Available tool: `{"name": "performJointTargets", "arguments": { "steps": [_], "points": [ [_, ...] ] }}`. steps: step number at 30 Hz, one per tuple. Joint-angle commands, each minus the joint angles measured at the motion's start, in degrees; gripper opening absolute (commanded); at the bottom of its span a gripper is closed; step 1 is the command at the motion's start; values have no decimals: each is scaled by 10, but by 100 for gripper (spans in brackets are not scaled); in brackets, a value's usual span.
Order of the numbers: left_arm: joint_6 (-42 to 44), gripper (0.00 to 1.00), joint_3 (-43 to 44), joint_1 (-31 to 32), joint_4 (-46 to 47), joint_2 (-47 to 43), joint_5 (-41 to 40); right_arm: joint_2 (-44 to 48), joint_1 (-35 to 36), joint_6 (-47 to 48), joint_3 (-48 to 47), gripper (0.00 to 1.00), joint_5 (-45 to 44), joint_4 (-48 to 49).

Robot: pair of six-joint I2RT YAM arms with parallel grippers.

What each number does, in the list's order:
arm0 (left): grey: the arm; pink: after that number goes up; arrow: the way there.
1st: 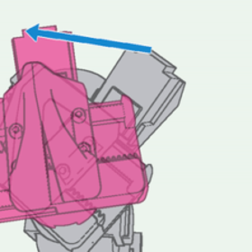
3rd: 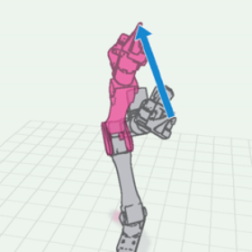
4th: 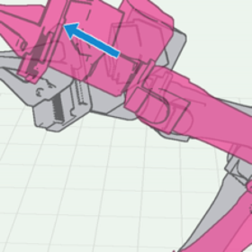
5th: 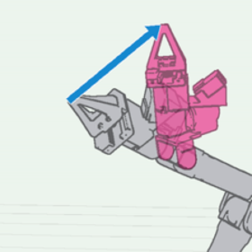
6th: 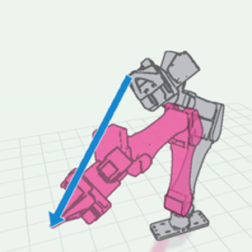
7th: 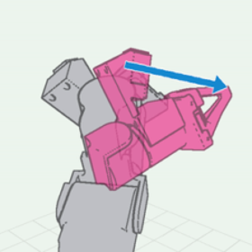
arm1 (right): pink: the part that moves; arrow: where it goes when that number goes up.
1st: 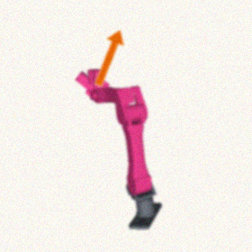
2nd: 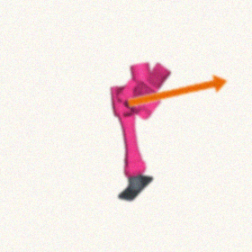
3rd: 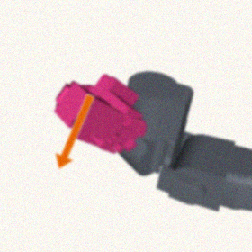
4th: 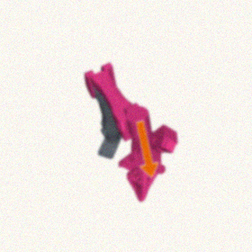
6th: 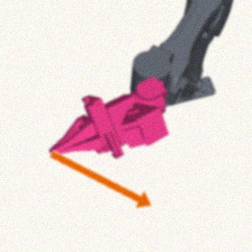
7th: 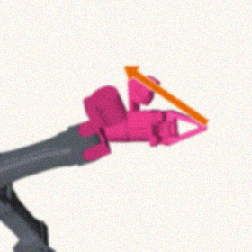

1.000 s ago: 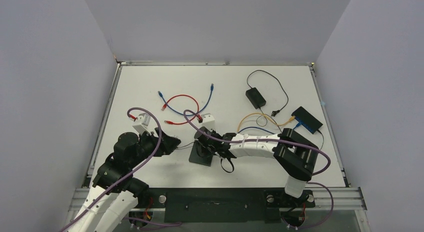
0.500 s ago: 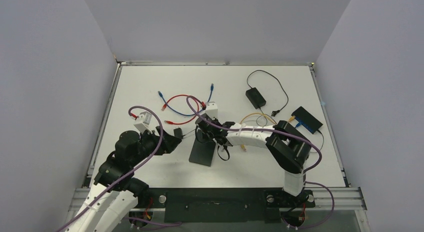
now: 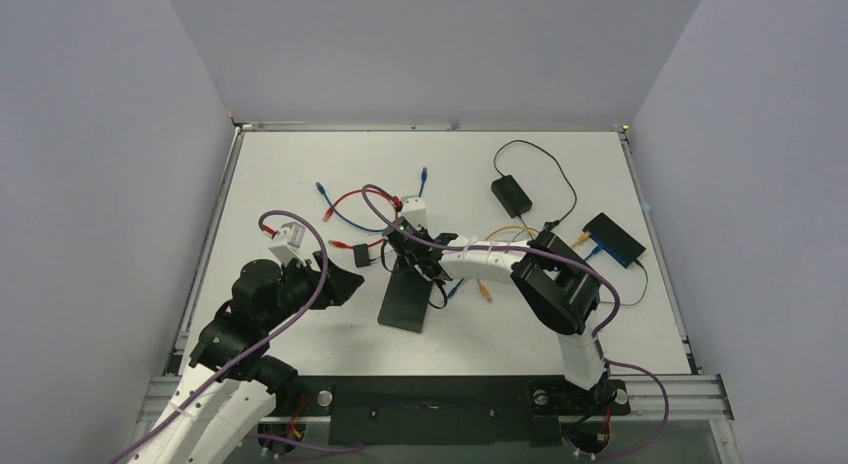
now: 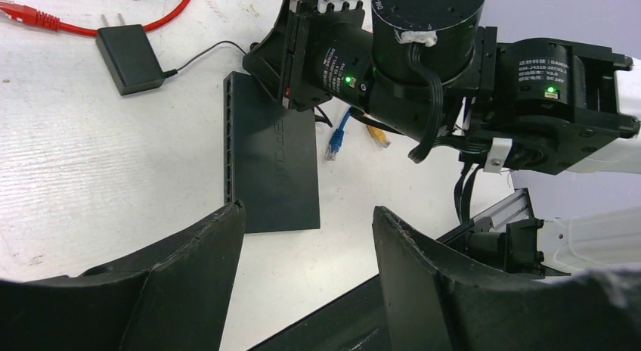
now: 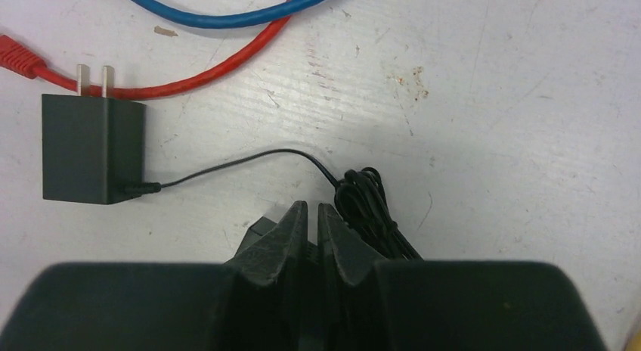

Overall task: Insert the plug into the switch port
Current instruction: Adjust the power at the center of the board.

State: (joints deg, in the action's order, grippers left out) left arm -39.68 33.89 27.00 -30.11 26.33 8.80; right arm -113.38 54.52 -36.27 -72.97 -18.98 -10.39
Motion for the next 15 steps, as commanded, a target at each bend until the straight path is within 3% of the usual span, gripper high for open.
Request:
{"name": "performJointTargets", "arguments": {
  "steps": [1,15],
  "points": [
    [11,60,13,-3,30,0,-1,-10,0,24,-16,8,45,27],
    [1,60,14,-3,4,-38,-14,10,63,135,43,8,256,43]
  ]
}}
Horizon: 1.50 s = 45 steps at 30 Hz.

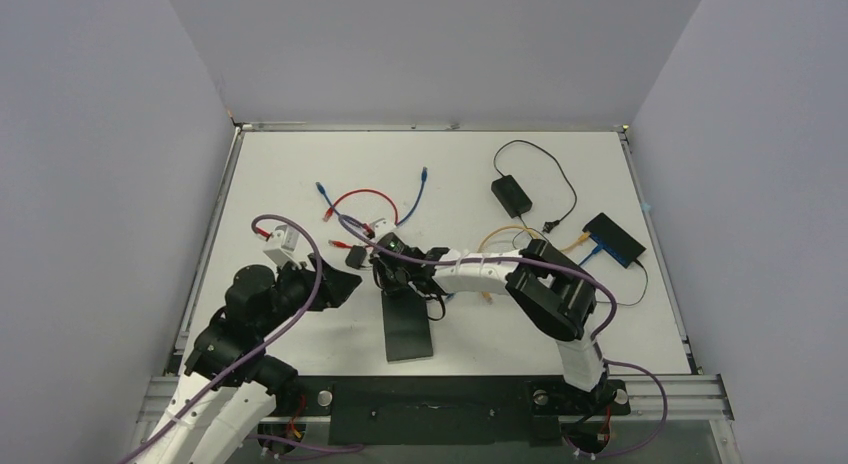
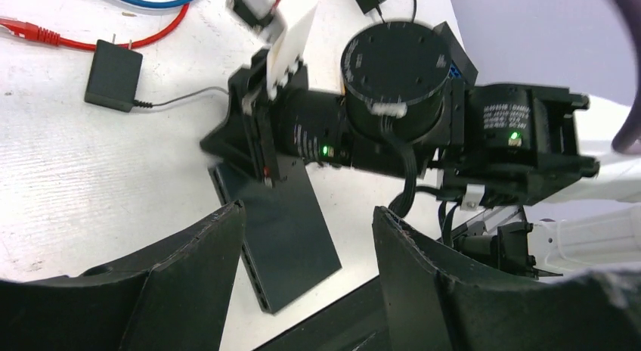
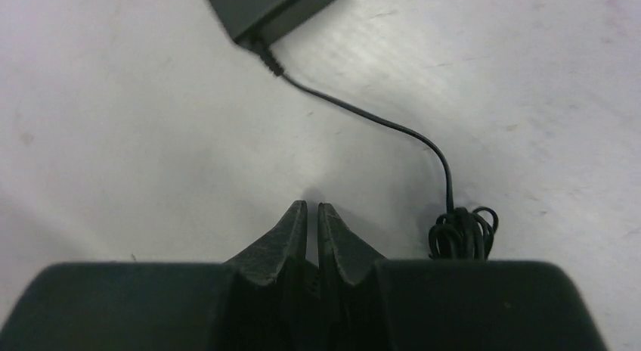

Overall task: Insert the plug into the switch port
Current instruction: Adjust the power at the center of the board, then adjust the switch port at the center of the board.

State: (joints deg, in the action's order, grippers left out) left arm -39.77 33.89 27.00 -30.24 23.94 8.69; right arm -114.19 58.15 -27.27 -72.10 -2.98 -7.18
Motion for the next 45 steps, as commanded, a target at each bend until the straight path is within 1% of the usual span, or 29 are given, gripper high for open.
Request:
{"name": "performJointTargets", "arguments": {
  "steps": [1,3,5,7,11,15,17,23,27,31,35,38,41,45],
  "points": [
    [0,60,15,-3,4,-20,-13,22,34,59,39,8,109,18],
    [-2,60,15,-3,0,-26,-14,35,45,78,51,9,137,23],
    [-4,60,15,-3,-3,-31,-14,57,52,86,60,12,139,30],
    [-5,60,14,-3,-6,-36,-13,89,53,80,74,14,116,41],
    [-10,60,0,-3,-7,-49,-9,170,53,63,114,24,27,51],
    [-16,60,-18,-3,0,-51,0,258,57,40,150,31,-42,35],
    [-20,60,-28,-2,12,-45,10,282,63,28,170,33,-65,16],
    [-43,60,-70,-3,84,0,43,392,90,-30,249,34,-109,-49],
    [-60,60,-103,-3,152,58,60,455,119,-101,314,34,-119,-87],
    [-71,60,-129,-3,211,113,72,508,173,-152,367,33,-128,-126],
    [-77,59,-150,-3,265,164,70,540,226,-189,397,31,-124,-144],
    [-78,58,-160,-3,303,199,71,541,261,-202,402,31,-120,-154],
    [-79,56,-168,-3,335,242,75,518,295,-211,397,30,-114,-161],
    [-78,54,-178,-3,367,285,82,470,320,-217,381,30,-106,-163]
  ]
}}
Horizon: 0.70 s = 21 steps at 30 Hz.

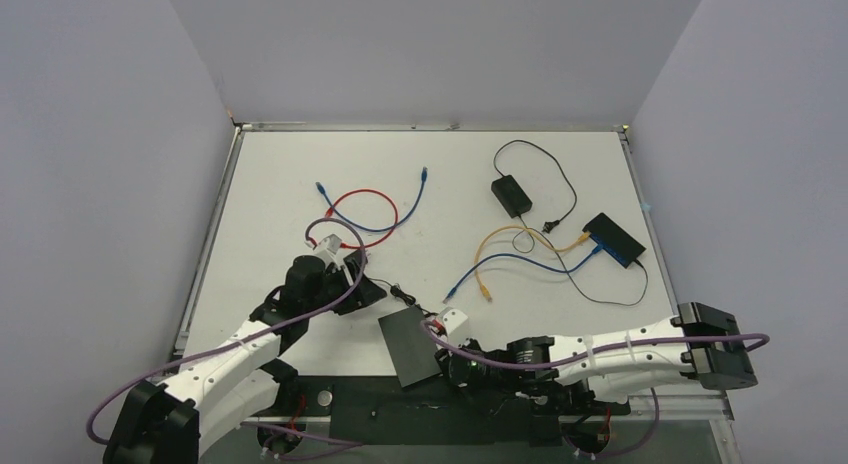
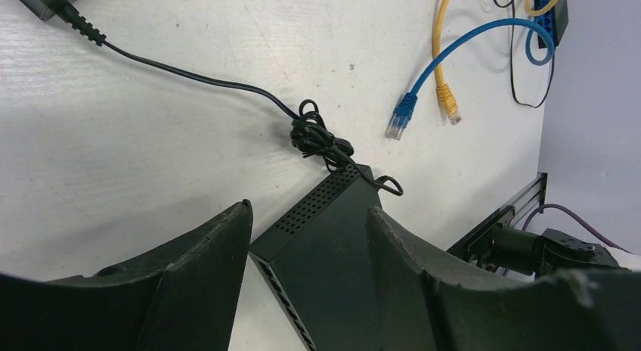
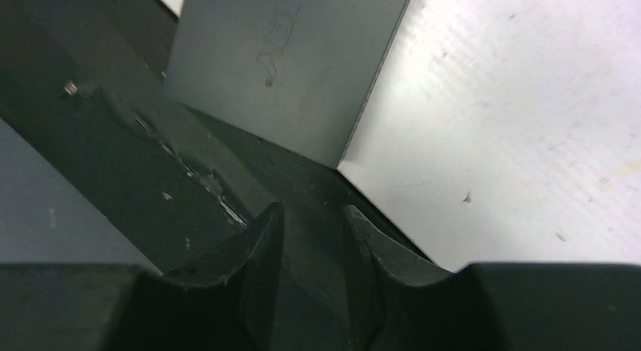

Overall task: Insert the plug into the switch port
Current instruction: Adjust the switch port at the center of the board.

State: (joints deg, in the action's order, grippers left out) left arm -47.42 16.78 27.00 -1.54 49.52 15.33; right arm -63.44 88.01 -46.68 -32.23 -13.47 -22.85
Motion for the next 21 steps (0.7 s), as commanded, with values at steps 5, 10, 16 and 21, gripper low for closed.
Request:
{"name": "performJointTargets", "arguments": {
  "steps": [5,10,16,21],
  "points": [
    [1,51,-15,-1,111,72,29,-95,34,-26,-27,31,-3,10],
    [8,50,-25,-1,139,96,40,-117,32,-27,-37,31,-24,26],
    [18,47,-30,0,167,139,65,-138,2,-26,-49,31,-41,31],
    [21,45,-38,2,188,158,83,-137,-23,-30,-49,31,-60,32]
  ]
}}
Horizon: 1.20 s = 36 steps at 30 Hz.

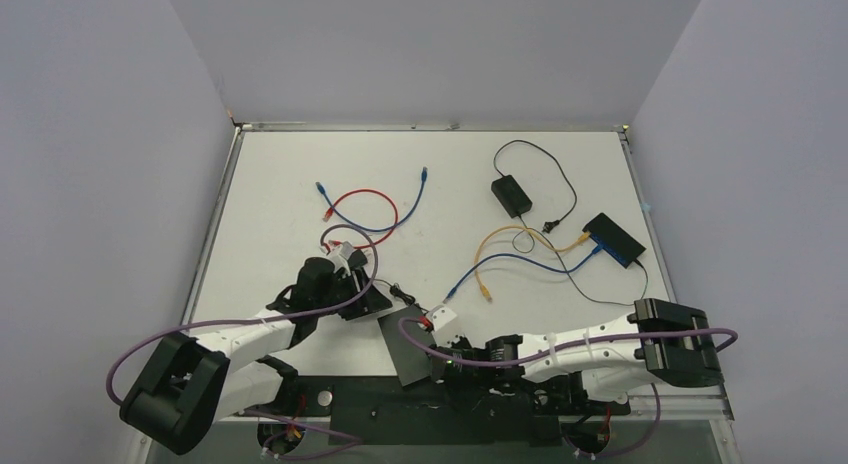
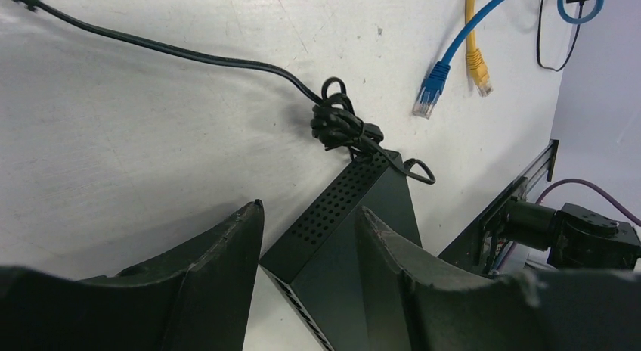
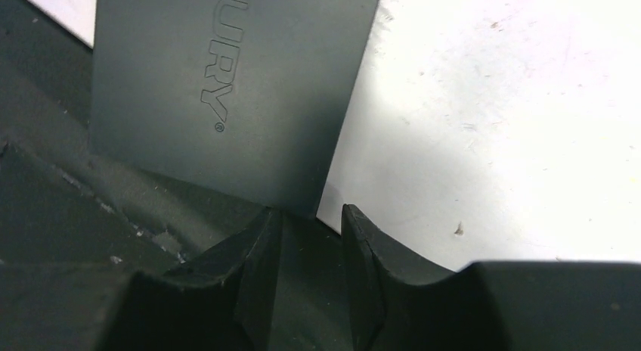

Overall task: Insert the plug into the switch port
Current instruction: Adjust the switch port at the center of the board.

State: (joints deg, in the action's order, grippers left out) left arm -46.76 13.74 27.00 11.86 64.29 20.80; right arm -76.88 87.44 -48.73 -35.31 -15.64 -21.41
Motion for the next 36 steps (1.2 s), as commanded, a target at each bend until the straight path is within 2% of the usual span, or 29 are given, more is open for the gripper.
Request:
{"name": "performJointTargets", "arguments": {
  "steps": [1,15,21,27,31,36],
  "points": [
    [16,45,-8,2,56,14,28,-2,-25,-10,-17,31,-40,17],
    [19,41,-15,30,88,53,46,-45,-119,16,-38,31,-67,57],
    [6,40,-29,44,88,36,41,-82,-183,56,-74,32,-43,88],
    [-20,39,-56,51,66,-20,27,-142,-254,121,-141,32,16,117],
    [-42,39,-78,55,29,-93,7,-216,-266,181,-208,32,57,116],
    [-79,38,-105,60,-18,-201,-18,-292,-266,213,-300,32,123,109]
  ]
}}
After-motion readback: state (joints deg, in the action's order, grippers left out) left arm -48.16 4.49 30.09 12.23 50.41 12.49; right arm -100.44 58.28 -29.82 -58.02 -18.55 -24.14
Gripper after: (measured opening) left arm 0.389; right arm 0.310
